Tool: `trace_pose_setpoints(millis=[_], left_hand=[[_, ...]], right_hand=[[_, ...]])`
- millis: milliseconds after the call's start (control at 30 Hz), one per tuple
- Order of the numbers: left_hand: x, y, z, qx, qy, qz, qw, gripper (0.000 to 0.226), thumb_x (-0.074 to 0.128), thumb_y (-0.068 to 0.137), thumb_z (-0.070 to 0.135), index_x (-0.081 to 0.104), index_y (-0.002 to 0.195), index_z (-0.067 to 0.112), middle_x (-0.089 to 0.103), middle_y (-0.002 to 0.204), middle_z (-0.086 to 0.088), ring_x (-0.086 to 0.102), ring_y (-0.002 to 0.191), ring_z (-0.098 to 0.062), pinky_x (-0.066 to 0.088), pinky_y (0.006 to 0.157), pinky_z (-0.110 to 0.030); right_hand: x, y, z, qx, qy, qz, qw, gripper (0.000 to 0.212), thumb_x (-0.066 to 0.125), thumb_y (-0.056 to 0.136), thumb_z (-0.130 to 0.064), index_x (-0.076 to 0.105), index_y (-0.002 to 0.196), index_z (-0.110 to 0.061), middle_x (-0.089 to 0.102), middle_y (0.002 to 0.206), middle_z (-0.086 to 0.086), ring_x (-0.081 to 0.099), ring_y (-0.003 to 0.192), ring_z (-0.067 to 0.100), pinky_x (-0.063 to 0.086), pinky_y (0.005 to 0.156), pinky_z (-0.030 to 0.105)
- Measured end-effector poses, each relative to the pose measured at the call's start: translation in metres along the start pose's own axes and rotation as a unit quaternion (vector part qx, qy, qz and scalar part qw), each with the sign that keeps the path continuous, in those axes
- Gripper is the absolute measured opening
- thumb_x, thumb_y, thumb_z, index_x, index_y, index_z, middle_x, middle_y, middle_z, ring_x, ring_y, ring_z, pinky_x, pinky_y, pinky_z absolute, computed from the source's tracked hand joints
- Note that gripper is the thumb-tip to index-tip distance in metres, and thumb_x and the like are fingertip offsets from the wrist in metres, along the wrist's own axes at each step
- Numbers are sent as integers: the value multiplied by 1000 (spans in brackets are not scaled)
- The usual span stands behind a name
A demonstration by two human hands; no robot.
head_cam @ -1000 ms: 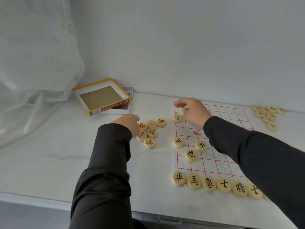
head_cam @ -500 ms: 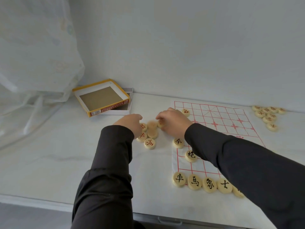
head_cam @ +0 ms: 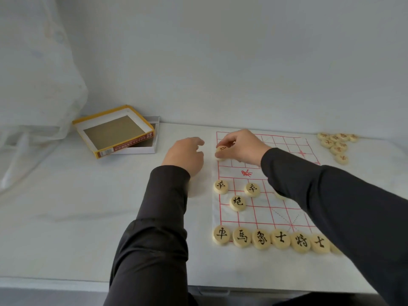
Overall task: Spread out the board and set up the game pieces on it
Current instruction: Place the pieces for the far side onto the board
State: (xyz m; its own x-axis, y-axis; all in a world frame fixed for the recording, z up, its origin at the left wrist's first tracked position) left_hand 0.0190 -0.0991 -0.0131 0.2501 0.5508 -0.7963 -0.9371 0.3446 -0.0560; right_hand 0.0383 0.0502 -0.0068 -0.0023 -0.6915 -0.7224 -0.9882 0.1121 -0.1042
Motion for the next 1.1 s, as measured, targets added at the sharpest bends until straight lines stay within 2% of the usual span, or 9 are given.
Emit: trace_pose_setpoints(millis=[67, 167, 333, 433, 633, 767, 833, 967, 1100], left_hand=[[8, 2, 8, 3, 15, 5, 1000, 38, 42, 96, 16, 47, 134, 21, 51, 134, -3, 49, 120, -21, 38, 100, -28], [20, 4, 16, -6, 36, -2, 999, 39, 43, 96, 15, 46, 134, 21, 51, 134, -3, 49, 120, -22, 39, 99, -29], [38, 7, 31, -10, 42, -22, 999, 42, 42, 93, 10, 46, 134, 20, 52, 131, -4, 50, 117, -23, 42, 96, -32], [47, 10, 39, -2, 29, -28, 999, 42, 40, 94, 11, 46, 135, 21, 50, 135, -4, 48, 121, -22, 41, 97, -30], [54, 22, 51, 16, -9, -7, 1000, 43, 40, 93, 9, 49, 132, 25, 49, 135, -3, 48, 120, -20, 41, 94, -26], [48, 25, 45, 24, -4, 8, 1000, 40, 40, 95, 11, 49, 132, 23, 48, 136, -3, 42, 125, -19, 39, 97, -28], [44, 25, 43, 26, -7, 18, 999, 39, 40, 95, 12, 48, 132, 22, 47, 137, -2, 39, 127, -19, 37, 99, -28], [43, 26, 41, 21, -12, 21, 999, 37, 40, 97, 15, 48, 132, 23, 46, 137, -2, 41, 126, -18, 37, 99, -27], [46, 25, 43, 25, -19, 11, 999, 38, 41, 96, 15, 47, 133, 24, 46, 136, -2, 43, 123, -17, 37, 95, -25]], right_hand=[[-9, -5, 11, 37, -7, -23, 999, 19, 72, 80, -30, 71, 88, -13, 59, 66, -4, 47, 52, 10, 40, 52, 21], [-20, -10, 27, 70, -19, -21, 997, 21, 67, 83, -33, 70, 85, -12, 56, 55, 2, 45, 48, 13, 45, 61, 26], [-39, -12, 48, 93, 88, 5, 992, 21, 71, 83, -23, 66, 92, -6, 67, 77, 11, 62, 59, 16, 56, 64, 28], [-57, -10, 58, 102, 145, 30, 984, 16, 68, 86, -18, 61, 90, -4, 67, 77, 13, 67, 60, 17, 60, 68, 31], [-98, 21, 87, 154, 37, 146, 977, 30, 65, 88, -25, 67, 100, 2, 68, 91, 13, 62, 73, 20, 56, 78, 35], [-103, 45, 102, 232, 167, 163, 944, 32, 65, 88, -19, 62, 105, 8, 60, 74, 11, 52, 57, 14, 52, 60, 27], [-100, 55, 110, 253, 175, 166, 937, 30, 65, 88, -18, 61, 103, 7, 59, 70, 9, 51, 54, 13, 53, 59, 26], [-95, 72, 124, 262, 118, 179, 941, 30, 66, 88, -24, 62, 96, 4, 62, 68, 9, 60, 63, 19, 56, 84, 38], [-89, 84, 129, 256, 46, 173, 950, 31, 63, 89, -29, 58, 73, -4, 60, 62, 7, 59, 67, 22, 53, 87, 38]])
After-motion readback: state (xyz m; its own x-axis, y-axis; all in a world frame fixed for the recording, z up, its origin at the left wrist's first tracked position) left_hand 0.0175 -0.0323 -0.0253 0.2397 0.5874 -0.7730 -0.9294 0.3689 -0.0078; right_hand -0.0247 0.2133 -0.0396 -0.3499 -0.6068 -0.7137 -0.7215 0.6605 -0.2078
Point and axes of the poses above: each hand's wrist, its own y-axis towards the middle knuckle, its own x-axis out of the palm, z = x × y, the point moved 3 cm from there along y, towards the middle knuckle
